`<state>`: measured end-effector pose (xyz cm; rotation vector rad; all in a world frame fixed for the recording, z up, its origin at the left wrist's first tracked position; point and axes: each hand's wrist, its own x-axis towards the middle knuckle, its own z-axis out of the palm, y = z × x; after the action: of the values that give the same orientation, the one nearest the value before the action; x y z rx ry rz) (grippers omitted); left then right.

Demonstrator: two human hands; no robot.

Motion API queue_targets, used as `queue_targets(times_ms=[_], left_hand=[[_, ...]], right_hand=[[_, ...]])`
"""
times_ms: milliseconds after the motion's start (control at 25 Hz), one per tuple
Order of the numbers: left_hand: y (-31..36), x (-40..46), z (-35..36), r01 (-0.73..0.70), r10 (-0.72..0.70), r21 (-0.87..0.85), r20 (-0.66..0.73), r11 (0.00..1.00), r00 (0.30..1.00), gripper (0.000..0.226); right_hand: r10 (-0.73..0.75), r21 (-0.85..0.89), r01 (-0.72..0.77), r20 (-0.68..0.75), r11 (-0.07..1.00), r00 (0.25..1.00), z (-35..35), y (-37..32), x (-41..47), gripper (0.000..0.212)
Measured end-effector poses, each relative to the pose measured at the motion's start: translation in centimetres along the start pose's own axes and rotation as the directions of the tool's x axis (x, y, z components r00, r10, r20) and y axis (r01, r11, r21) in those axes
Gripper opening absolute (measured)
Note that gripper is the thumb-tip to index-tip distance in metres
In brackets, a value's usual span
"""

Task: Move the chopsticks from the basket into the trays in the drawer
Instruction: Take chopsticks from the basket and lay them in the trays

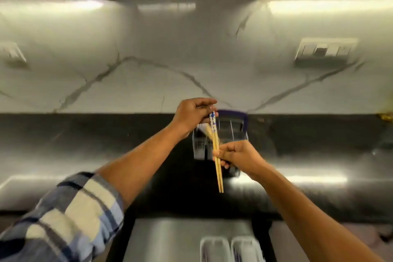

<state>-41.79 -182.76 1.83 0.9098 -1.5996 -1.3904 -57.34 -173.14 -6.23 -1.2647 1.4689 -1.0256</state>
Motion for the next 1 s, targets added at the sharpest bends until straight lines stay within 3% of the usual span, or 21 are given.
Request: queue_targets(times_ms=[120,280,680,760,920,1000], left_hand=[[-7.2,-3.8,1.9,0.198,-0.194,-0.046,0.084,0.979,0.977,0.026],[-14.7,-8.6,4.7,0.362,-0.347,-0.104,0.134,0.927,0.928,0.028],[-26.5,-16.4,12.5,0.552,-0.536,-0.163,0.131,0.818,0.834,0.027],[-28.2,-17.5,13.3,0.592,-0.579,-0.104,0.133,0.799,0.804,0.026],[-30.2,-18.0,12.3,0.572,-0.599,0.254,0.041,0.78,0.8,0.031],[-30.6,-17.9,11.4,0.604,-0.609,0.213,-0.05,0.768,0.792,0.033]], right_hand=[[0.151,-0.012,-0.151,0.008,0.988,0.989,2.6,7.4,-4.1,0.016],[0.295,-0.073,-0.295,-0.012,0.953,0.955,4.1,15.0,-8.9,0.012],[0.55,-0.194,-0.558,-0.098,0.807,0.829,4.0,24.9,-17.0,0.013],[0.605,-0.239,-0.628,-0.167,0.741,0.778,4.8,26.5,-17.8,0.016],[0.609,-0.389,-0.674,-0.294,0.628,0.737,7.0,27.5,-18.0,0.018],[0.607,-0.459,-0.708,-0.373,0.537,0.702,7.9,27.2,-17.3,0.018]])
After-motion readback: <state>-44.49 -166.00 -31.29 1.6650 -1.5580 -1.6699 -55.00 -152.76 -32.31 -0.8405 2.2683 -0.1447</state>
